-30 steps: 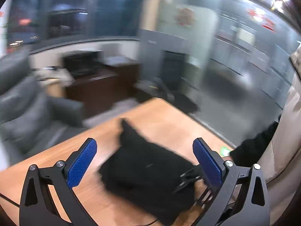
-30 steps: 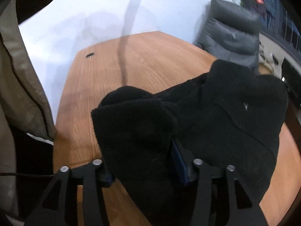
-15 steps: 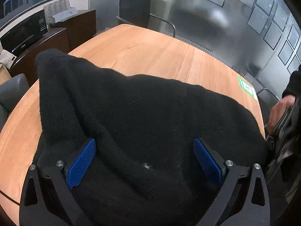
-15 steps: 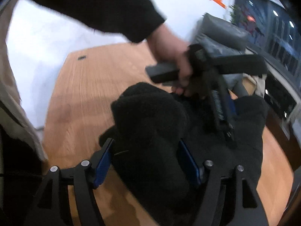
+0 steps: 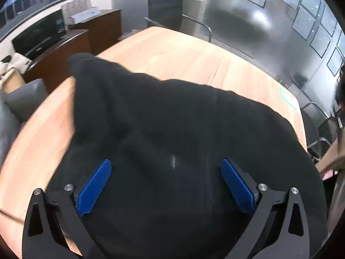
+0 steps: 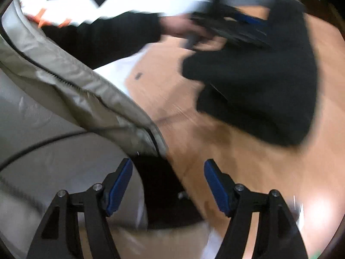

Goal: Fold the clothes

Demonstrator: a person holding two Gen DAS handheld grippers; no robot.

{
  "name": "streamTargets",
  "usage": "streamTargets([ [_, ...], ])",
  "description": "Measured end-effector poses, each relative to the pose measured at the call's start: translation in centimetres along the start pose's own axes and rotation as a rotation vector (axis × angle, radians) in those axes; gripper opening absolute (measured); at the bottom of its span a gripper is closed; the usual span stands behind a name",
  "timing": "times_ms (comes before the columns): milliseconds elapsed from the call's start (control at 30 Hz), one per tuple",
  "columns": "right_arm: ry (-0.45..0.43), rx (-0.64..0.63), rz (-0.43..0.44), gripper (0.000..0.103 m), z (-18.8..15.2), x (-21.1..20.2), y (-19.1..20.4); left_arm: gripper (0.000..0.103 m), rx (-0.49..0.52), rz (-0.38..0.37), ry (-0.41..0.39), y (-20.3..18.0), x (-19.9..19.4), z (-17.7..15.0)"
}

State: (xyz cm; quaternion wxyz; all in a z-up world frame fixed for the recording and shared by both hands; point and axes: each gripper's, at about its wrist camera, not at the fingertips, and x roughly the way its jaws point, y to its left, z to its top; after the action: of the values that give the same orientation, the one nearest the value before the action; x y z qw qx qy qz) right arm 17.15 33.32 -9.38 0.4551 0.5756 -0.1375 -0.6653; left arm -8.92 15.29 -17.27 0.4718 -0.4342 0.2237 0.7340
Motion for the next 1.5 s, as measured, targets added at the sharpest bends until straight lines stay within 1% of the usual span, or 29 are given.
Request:
streamTargets([
  [33, -0.005, 0.052, -0.027, 0.074, -1.6, -1.9, -0.3, 0.103, -0.016, 0.027, -0.004, 0.1, -2.0, -1.1],
  [100, -0.015, 0.132, -0.112, 0.074, -4.5, -5.8, -1.0, 0.103, -0.049, 0.081, -0.012, 0.2, -6.0, -3.2],
  [133, -0.011, 0.158, -0.163, 0.074, -5.4, -7.3, -1.3, 0.103, -0.071, 0.107, -0.015, 0.3, -7.3, -3.8],
  [200, -0.012, 0.198, -0.245, 0.074, -7.5, -10.4, -1.4, 0.103, -0.161, 0.171, -0.023, 0.5, -11.5, -6.0],
  [300, -0.015, 0.234, -0.33, 0.074, -9.8, -14.2, -1.1, 0.103, -0.304, 0.288, -0.022, 0.7, -18.7, -10.5],
  [367, -0.014, 0.222, -0.346, 0.074, -9.6, -14.9, -1.4, 0.103, -0.362, 0.347, -0.002, 0.3, -21.6, -12.2],
  [433, -0.014, 0.209, -0.362, 0.074, -9.5, -15.6, -1.8, 0.103, -0.392, 0.389, 0.02, -0.4, -23.9, -13.9],
  [533, -0.013, 0.189, -0.386, 0.074, -9.2, -16.7, -2.3, 0.103, -0.389, 0.406, 0.008, -2.2, -26.0, -14.7],
  [567, -0.016, 0.183, -0.396, 0.074, -9.1, -17.1, -2.6, 0.103, -0.387, 0.407, -0.005, -2.7, -26.3, -14.6],
  [600, -0.039, 0.178, -0.421, 0.074, -8.7, -17.7, -3.3, 0.103, -0.394, 0.4, -0.027, -3.1, -26.4, -14.4],
  [667, -0.106, 0.155, -0.466, 0.074, -7.4, -18.3, -4.7, 0.103, -0.424, 0.362, -0.083, -3.6, -25.6, -13.8],
  [733, -0.192, 0.124, -0.504, 0.074, -5.7, -18.5, -6.2, 0.103, -0.458, 0.289, -0.133, -3.9, -23.2, -12.7],
  [800, -0.285, 0.111, -0.502, 0.074, -3.2, -16.9, -8.4, 0.103, -0.486, 0.205, -0.179, -4.3, -19.9, -11.0],
  [833, -0.308, 0.102, -0.498, 0.075, -1.9, -15.5, -9.1, 0.103, -0.496, 0.156, -0.203, -4.5, -18.4, -10.2],
  [867, -0.328, 0.09, -0.489, 0.075, -0.5, -14.0, -9.8, 0.103, -0.492, 0.116, -0.224, -4.8, -16.9, -9.1],
  [933, -0.33, 0.02, -0.435, 0.074, 2.4, -10.1, -10.7, 0.103, -0.469, 0.045, -0.263, -5.5, -13.9, -6.9],
  [1000, -0.319, -0.032, -0.335, 0.074, 5.0, -6.3, -10.9, 0.103, -0.444, -0.021, -0.294, -6.1, -11.1, -4.8],
  [1033, -0.309, -0.053, -0.301, 0.074, 5.9, -5.0, -10.7, 0.103, -0.425, -0.047, -0.283, -6.3, -9.7, -3.8],
  [1100, -0.295, -0.096, -0.254, 0.074, 7.2, -2.6, -10.4, 0.103, -0.39, -0.088, -0.238, -6.6, -6.7, -2.2],
  [1167, -0.306, -0.084, -0.256, 0.074, 7.8, -2.1, -10.5, 0.103, -0.387, -0.126, -0.158, -6.9, -3.2, -1.7],
  [1200, -0.33, -0.061, -0.261, 0.074, 8.0, -2.3, -10.8, 0.103, -0.376, -0.121, -0.138, -7.2, -2.1, -1.9],
  [1300, -0.412, 0.02, -0.26, 0.074, 9.0, -2.8, -12.3, 0.102, -0.328, -0.064, -0.115, -8.3, 0.3, -3.0],
  [1367, -0.406, 0.017, -0.249, 0.074, 9.7, -2.1, -12.8, 0.102, -0.293, -0.026, -0.124, -9.0, 0.5, -4.1],
  [1500, -0.214, -0.019, -0.245, 0.071, 10.3, 2.1, -13.9, 0.102, -0.199, 0.027, -0.11, -10.2, 0.5, -5.4],
])
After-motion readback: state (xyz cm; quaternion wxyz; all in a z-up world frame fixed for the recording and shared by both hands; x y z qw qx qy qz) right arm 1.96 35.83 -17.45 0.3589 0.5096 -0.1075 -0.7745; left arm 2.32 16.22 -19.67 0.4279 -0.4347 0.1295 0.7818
